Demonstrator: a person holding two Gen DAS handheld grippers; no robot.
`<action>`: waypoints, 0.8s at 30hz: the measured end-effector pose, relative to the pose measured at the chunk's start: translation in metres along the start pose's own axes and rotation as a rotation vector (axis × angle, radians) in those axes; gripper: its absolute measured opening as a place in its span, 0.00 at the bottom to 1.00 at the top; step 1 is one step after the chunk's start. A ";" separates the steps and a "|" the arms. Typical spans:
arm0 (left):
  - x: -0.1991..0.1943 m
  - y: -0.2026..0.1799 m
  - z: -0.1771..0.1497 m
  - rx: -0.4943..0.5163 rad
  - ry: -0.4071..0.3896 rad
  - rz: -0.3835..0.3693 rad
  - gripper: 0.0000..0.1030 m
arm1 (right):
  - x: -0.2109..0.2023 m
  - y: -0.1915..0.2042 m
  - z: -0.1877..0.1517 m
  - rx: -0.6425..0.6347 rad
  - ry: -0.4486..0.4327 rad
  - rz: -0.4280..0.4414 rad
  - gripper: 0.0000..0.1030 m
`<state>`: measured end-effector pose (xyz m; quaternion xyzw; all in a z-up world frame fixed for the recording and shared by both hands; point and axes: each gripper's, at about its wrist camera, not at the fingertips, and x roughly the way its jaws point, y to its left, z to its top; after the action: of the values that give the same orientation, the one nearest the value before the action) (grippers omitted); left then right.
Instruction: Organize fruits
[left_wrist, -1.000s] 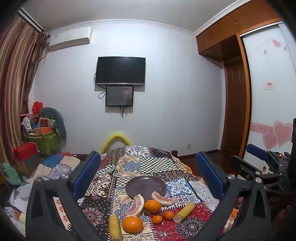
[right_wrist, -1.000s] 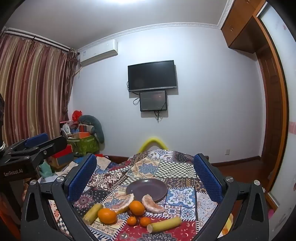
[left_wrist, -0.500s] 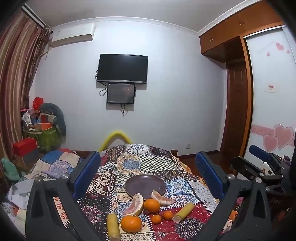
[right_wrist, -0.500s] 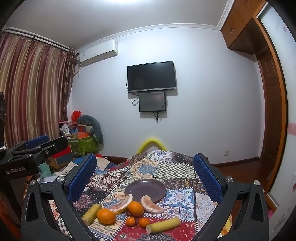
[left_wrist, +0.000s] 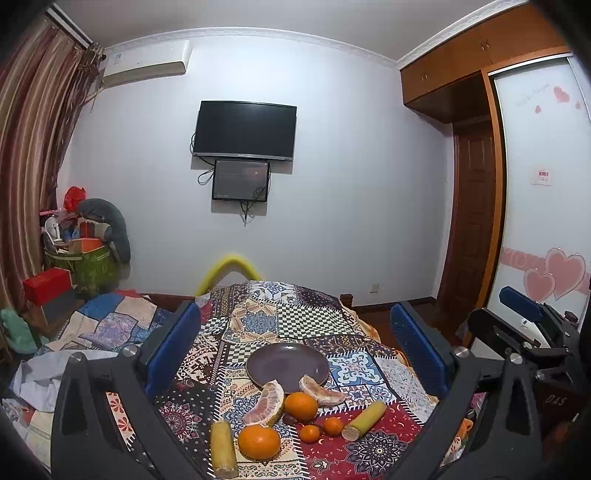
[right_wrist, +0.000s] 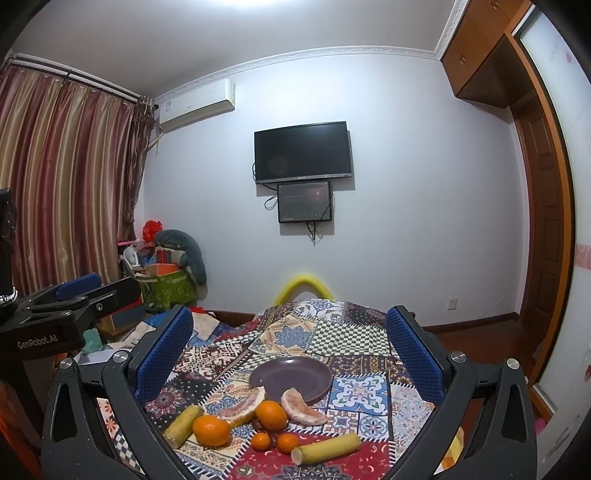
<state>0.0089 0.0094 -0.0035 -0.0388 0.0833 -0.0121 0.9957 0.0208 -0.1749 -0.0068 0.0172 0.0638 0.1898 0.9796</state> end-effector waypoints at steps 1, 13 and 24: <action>0.000 0.000 0.001 -0.002 0.001 0.000 1.00 | 0.000 0.000 0.000 0.000 0.000 0.000 1.00; 0.001 0.004 0.001 -0.010 0.002 0.001 1.00 | 0.001 0.000 0.000 0.001 0.004 -0.001 1.00; 0.004 0.002 0.000 -0.006 0.010 0.001 1.00 | 0.001 0.000 -0.002 0.001 0.002 -0.004 1.00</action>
<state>0.0129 0.0109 -0.0045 -0.0416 0.0881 -0.0117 0.9952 0.0220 -0.1744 -0.0088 0.0176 0.0651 0.1876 0.9799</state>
